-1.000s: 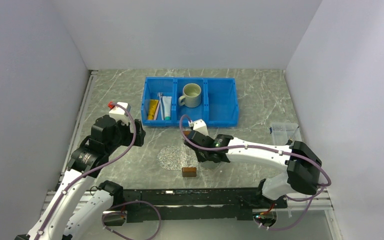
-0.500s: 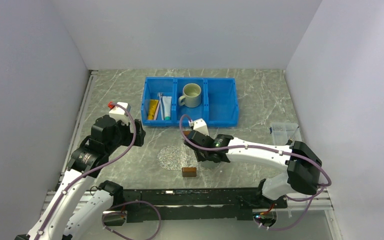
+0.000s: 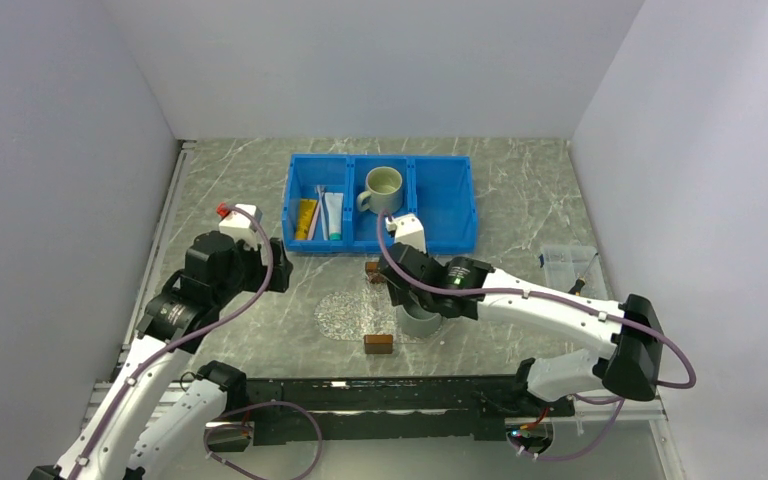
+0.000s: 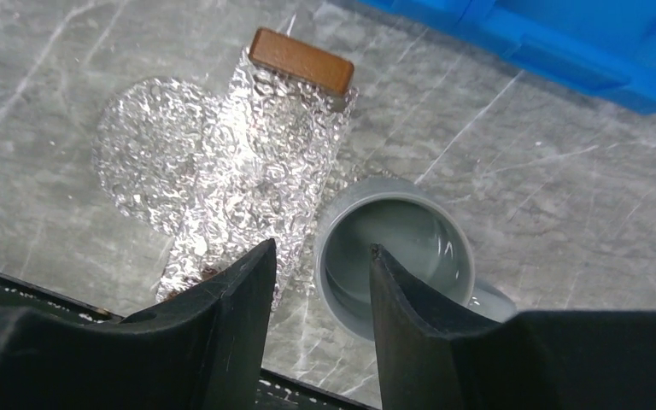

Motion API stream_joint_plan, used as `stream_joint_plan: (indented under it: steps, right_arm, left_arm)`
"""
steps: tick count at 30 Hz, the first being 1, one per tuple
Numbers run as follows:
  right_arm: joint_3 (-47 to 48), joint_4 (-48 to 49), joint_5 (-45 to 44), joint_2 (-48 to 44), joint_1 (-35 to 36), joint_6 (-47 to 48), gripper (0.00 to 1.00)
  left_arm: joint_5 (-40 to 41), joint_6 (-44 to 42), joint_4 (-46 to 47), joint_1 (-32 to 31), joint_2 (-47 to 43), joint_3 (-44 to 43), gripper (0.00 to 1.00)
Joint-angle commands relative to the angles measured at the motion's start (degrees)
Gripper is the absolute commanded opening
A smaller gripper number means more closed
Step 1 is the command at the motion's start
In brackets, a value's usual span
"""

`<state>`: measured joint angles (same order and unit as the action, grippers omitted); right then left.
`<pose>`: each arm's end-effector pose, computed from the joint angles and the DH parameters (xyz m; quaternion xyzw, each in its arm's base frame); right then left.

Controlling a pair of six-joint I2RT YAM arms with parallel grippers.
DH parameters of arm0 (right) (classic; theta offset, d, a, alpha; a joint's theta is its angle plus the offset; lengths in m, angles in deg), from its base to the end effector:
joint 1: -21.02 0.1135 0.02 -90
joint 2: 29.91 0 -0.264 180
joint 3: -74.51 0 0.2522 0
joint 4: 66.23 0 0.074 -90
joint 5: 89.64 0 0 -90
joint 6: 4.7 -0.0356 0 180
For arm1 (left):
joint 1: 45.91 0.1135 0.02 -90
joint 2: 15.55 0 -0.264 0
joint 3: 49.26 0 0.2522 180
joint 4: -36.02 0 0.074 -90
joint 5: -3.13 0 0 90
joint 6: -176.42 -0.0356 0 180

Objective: Prepare toiletry sets of a toothbrush and toothpaste on the tray

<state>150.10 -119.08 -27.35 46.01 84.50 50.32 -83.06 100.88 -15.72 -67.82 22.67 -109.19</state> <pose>0.1359 0.2353 0.2836 -0.1535 0.9115 0.0838 0.3723 0.1324 -0.0507 0.3153 0.0397 0.8649 -0.1285 0.4835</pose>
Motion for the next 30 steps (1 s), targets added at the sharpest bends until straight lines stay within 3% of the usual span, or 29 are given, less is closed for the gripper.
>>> stream_joint_plan:
  steps: [1,8,18,30]
  right_arm:
    - [5.3,-2.6,-4.5,-1.8,0.1,2.7,0.47]
    - [12.5,-2.0,-5.1,0.1,-3.1,9.6,0.49]
    - [24.6,0.6,3.4,9.2,-13.9,16.9,0.49]
    - [37.4,2.2,7.1,25.9,-18.5,6.6,0.51]
  left_arm:
    - [-0.3,1.1,1.3,0.2,1.9,-1.1,0.99]
    - [-1.6,1.4,1.1,0.2,3.9,-2.3,0.99]
    - [0.6,0.9,0.8,0.2,3.3,-0.9,0.99]
    - [0.4,0.5,0.3,0.2,2.6,-0.8,0.99]
